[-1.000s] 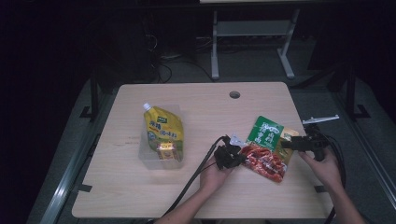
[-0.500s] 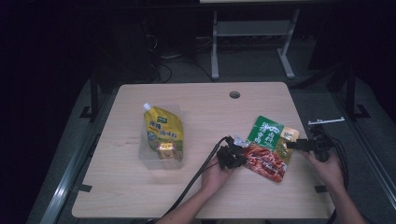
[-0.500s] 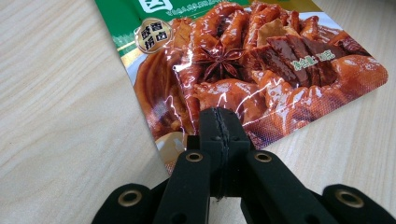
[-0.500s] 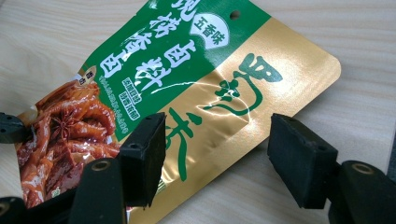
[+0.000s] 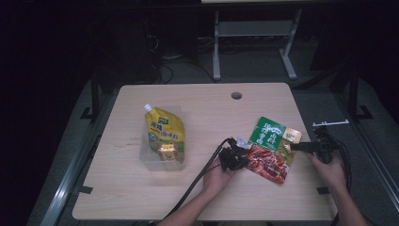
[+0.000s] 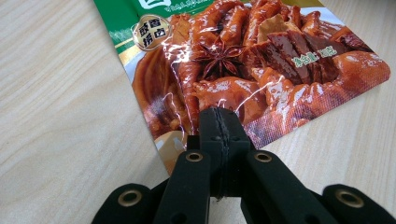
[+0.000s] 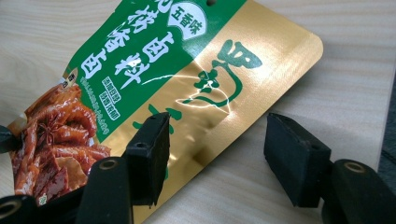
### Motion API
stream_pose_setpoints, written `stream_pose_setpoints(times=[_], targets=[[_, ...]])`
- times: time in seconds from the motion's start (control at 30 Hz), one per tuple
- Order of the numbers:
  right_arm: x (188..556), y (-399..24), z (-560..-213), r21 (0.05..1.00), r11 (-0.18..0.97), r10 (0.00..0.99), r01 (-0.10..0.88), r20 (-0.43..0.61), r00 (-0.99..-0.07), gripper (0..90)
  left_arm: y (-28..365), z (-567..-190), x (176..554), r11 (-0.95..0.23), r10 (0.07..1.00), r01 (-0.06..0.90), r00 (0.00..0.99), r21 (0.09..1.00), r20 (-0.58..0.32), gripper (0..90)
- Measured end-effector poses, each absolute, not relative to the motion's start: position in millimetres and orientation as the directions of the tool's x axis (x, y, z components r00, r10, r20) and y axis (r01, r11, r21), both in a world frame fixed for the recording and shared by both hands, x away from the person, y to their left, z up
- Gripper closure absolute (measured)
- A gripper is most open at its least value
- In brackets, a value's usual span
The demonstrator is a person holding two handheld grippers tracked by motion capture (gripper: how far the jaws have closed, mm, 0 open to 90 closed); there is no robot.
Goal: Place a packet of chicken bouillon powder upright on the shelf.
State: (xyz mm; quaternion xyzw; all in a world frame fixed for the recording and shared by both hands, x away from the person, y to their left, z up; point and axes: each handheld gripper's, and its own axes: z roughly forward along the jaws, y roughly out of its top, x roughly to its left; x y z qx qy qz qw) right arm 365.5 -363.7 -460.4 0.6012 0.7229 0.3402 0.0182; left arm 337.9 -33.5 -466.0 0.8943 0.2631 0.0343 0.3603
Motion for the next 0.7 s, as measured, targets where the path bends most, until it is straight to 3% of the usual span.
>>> stream_pose_setpoints(times=[0.3,0.7], targets=[[366.7,-366.3,-465.2,0.531,0.008,0.856,0.847,0.434,-0.280,45.1,-34.1,-466.1,337.4,-0.602,0.495,0.443,0.860,0.664,-0.124,89.4],[369.8,-361.6,-472.3,0.500,-0.027,0.769,0.866,0.564,-0.301,61.6,-34.8,-465.9,336.6,-0.606,0.493,0.439,0.862,0.663,-0.119,89.4]])
